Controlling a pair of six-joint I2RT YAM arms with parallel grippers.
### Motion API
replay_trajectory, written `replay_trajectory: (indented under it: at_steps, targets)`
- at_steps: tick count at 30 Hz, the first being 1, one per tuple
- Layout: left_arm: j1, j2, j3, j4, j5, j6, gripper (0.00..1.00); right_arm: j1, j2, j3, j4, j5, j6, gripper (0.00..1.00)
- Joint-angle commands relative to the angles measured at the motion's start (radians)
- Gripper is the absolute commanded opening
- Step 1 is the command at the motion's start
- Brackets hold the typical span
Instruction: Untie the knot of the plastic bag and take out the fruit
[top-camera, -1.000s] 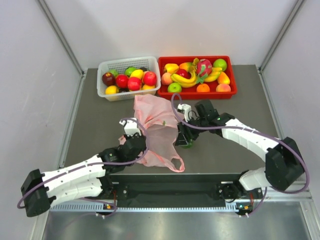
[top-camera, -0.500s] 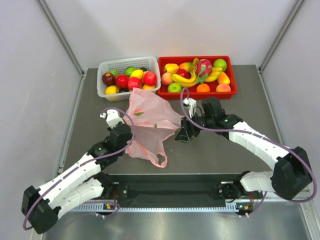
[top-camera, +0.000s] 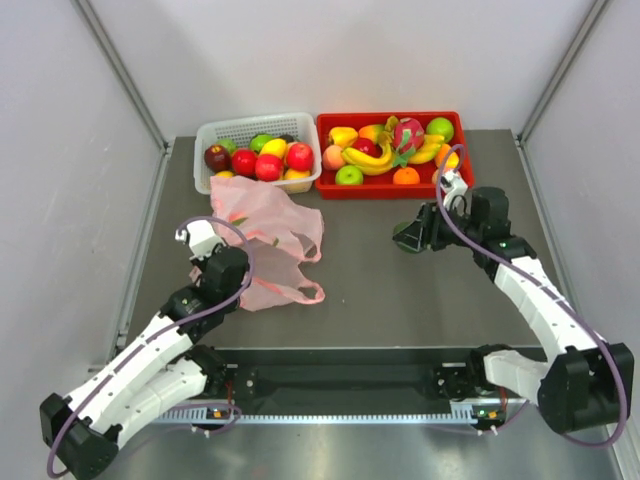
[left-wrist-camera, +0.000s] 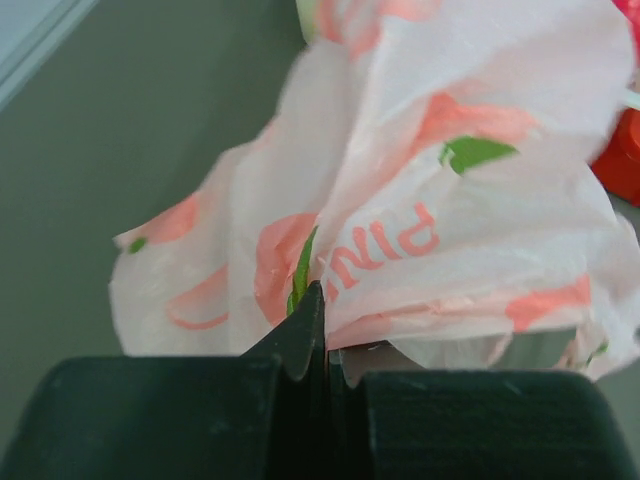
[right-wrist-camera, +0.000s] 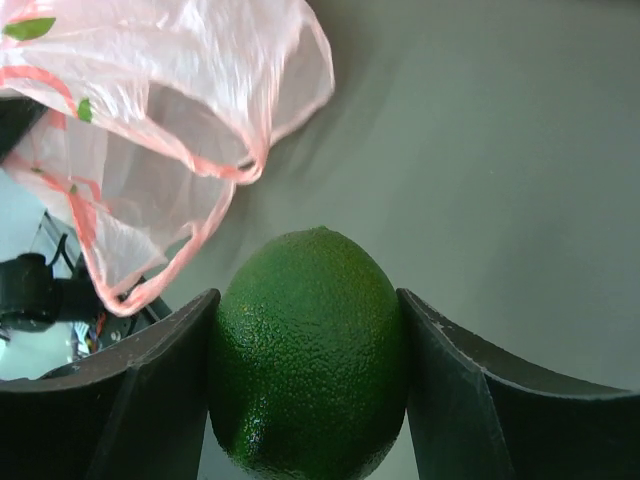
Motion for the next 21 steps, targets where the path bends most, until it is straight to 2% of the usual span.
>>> replay_trajectory:
  at_steps: [1,5,9,11,15,18,21]
  targets:
    - [0.002,-0.017,-0.012,0.012,0.053,-0.002,0.0,-0.014,0.046,0.068,0.074,0.0,0.054,0.0]
    - [0.002,-0.046,-0.064,0.119,0.245,0.063,0.0,-0.016,0.159,0.18,0.1,0.127,0.07,0.0]
    - [0.002,-0.066,-0.094,0.214,0.396,0.121,0.0,-0.016,0.318,0.301,0.166,0.355,0.1,0.0]
    - [0.002,-0.061,-0.098,0.228,0.459,0.147,0.0,-0.014,0.388,0.386,0.206,0.388,0.111,0.0]
    - [0.002,-0.043,-0.075,0.234,0.547,0.187,0.0,-0.008,0.623,0.632,0.175,0.403,0.085,0.01]
    - [0.002,-0.034,-0.065,0.247,0.629,0.224,0.0,-0.003,0.762,0.738,0.164,0.417,0.073,0.02]
    - [0.0,-0.027,-0.058,0.264,0.703,0.256,0.0,0.006,0.884,0.901,0.141,0.448,0.042,0.11]
